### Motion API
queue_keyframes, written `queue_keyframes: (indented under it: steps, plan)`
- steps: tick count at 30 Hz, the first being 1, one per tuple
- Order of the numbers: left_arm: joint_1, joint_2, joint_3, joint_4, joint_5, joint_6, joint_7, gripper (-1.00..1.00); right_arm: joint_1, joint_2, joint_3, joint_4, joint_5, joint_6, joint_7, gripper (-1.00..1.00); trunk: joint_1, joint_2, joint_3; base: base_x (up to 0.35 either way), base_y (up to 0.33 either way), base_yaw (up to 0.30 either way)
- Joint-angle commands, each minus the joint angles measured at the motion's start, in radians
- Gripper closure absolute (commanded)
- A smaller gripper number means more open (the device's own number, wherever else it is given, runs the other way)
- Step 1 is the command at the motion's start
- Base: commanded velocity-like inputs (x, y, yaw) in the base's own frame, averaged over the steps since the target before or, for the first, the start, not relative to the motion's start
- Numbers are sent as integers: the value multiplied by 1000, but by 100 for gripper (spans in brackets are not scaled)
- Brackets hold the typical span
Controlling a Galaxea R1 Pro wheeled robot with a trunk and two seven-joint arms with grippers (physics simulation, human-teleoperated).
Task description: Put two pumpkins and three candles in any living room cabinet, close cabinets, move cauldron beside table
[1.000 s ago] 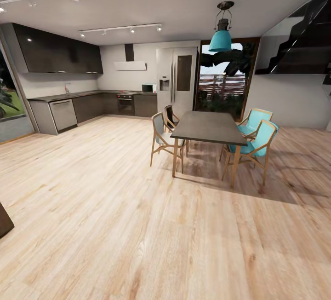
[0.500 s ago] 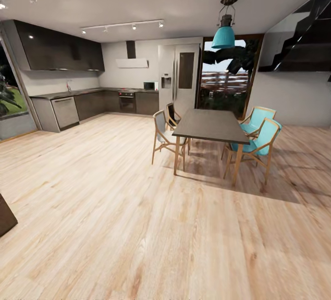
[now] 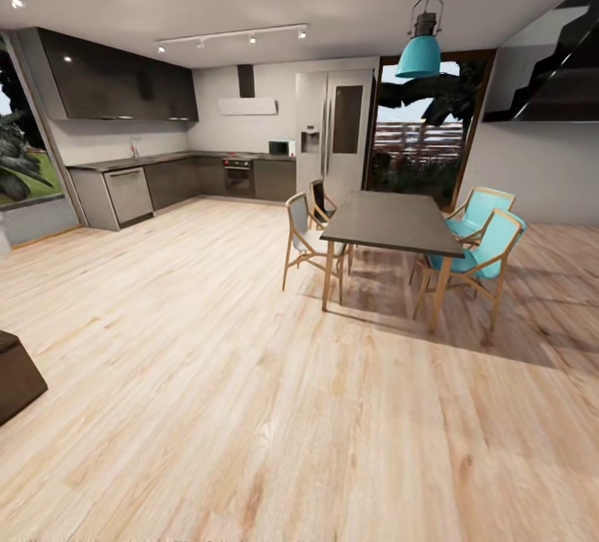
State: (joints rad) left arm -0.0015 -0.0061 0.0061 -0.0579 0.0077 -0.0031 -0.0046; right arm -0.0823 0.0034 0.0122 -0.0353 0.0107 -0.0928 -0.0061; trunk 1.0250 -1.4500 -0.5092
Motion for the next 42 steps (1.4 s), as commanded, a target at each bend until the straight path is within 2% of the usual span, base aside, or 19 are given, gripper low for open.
queue_keyframes:
  steps: [1, 11, 19, 21, 22, 26, 31, 33, 34, 36, 42]
  plan:
    - [0, 0, 0, 0, 0, 0, 0, -100, 0, 0, 0, 0, 0, 0, 0, -100, 0, 0, -2, 0, 0, 91]
    - [0, 0, 1, 0, 2, -1, 0, -100, 0, 0, 0, 0, 0, -2, 0, -100, 0, 0, -18, 0, 0, 91]
    - [0, 12, 0, -32, -1, -3, 1, -100, 0, 0, 0, 0, 1, -2, 0, -100, 0, 0, -31, 0, 0, 91]
    - [0, 30, 0, -34, -5, -3, 2, -100, 0, 0, 0, 0, 1, -3, 0, -100, 0, 0, -34, 0, 0, 92]
    - [0, 75, -1, -32, -5, -3, 2, -100, 0, 1, 0, 0, 2, -3, -1, -100, 0, 0, -36, 0, 0, 99]
    - [0, 109, -1, -31, -8, -3, 3, -100, 0, 0, 0, -1, 3, -5, -1, -100, 0, 0, -42, 0, 0, 120]
    - [0, 110, -3, -37, -6, -3, 3, -100, 0, 1, 7, -2, 3, -3, 4, -100, 0, 0, -49, 0, 0, 155]
    - [0, 107, -3, -37, -4, -3, 3, -100, 0, 2, 23, -2, 2, -3, 6, -100, 0, 0, -52, 0, 0, 165]
    - [0, 107, -3, -34, -3, -3, 3, -100, 0, 3, 44, -2, 2, -2, 6, -100, 0, 0, -54, 0, 0, 167]
    - [0, 108, -3, -32, -2, -3, 3, -100, -1, 2, 55, -2, 1, -2, 4, -100, 0, 0, -57, 0, 0, 167]
    - [0, 111, -2, -33, -3, -3, 3, -100, 0, 0, 61, -2, 0, -4, 2, -100, 0, 0, -65, 0, 0, 168]
